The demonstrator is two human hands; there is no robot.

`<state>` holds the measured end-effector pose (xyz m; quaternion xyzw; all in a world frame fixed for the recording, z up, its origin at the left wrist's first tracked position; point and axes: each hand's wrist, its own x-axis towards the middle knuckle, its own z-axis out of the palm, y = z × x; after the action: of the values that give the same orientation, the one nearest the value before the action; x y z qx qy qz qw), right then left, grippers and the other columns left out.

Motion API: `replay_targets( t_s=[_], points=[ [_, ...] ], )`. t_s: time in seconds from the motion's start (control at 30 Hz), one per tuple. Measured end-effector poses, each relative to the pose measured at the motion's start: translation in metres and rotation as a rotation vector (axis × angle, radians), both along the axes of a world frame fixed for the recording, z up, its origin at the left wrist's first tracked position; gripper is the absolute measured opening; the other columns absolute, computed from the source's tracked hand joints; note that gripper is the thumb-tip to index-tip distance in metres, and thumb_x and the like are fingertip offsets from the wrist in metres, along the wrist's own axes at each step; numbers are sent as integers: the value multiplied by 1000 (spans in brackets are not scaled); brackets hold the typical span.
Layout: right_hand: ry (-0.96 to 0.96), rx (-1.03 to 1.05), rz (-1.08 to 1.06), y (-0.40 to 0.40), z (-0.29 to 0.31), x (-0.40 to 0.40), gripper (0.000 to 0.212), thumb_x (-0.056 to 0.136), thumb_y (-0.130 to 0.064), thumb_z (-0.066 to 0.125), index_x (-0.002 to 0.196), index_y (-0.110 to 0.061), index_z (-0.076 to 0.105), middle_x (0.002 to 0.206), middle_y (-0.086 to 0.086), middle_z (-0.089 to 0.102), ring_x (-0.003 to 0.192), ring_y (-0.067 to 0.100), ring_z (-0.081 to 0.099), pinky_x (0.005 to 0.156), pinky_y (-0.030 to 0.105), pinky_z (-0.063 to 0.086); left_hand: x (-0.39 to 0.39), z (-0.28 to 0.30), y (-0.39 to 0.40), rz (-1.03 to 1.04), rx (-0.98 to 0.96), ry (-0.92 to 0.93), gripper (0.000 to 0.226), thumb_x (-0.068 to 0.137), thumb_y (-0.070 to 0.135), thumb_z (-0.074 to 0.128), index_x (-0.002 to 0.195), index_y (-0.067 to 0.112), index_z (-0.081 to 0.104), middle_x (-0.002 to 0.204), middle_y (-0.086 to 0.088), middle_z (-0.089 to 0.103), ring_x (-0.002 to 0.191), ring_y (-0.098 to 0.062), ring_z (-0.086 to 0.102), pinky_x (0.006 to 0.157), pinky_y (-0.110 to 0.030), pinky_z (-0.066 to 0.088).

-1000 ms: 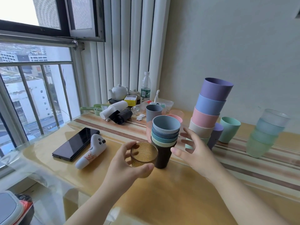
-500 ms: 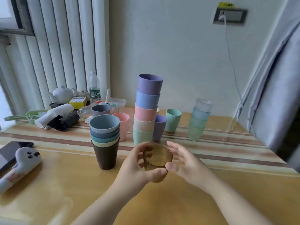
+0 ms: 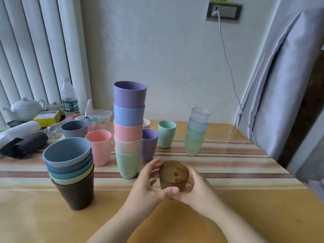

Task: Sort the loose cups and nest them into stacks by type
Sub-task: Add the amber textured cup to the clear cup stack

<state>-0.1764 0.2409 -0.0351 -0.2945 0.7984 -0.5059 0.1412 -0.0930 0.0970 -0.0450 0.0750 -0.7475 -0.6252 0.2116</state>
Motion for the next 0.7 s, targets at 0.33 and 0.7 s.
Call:
replay_targets(
  t_s=[0.33, 0.7],
  points=[
    [75, 20, -266, -15, 8, -62, 58, 62, -34, 81, 108, -33, 45, 105, -11, 58, 100, 12, 57, 80, 26, 41, 19, -11, -24, 113, -226, -66, 45, 72, 25, 77, 108, 34, 52, 111, 14, 60, 99, 4, 55, 83, -18, 50],
    [326, -242, -338, 4, 137, -124, 58, 63, -36, 81, 112, -32, 51, 115, -9, 62, 108, 10, 59, 94, 34, 48, -25, 12, -11, 58, -256, 45, 40, 71, 19, 76, 100, 37, 53, 99, 12, 63, 92, -1, 58, 76, -12, 49]
  ],
)
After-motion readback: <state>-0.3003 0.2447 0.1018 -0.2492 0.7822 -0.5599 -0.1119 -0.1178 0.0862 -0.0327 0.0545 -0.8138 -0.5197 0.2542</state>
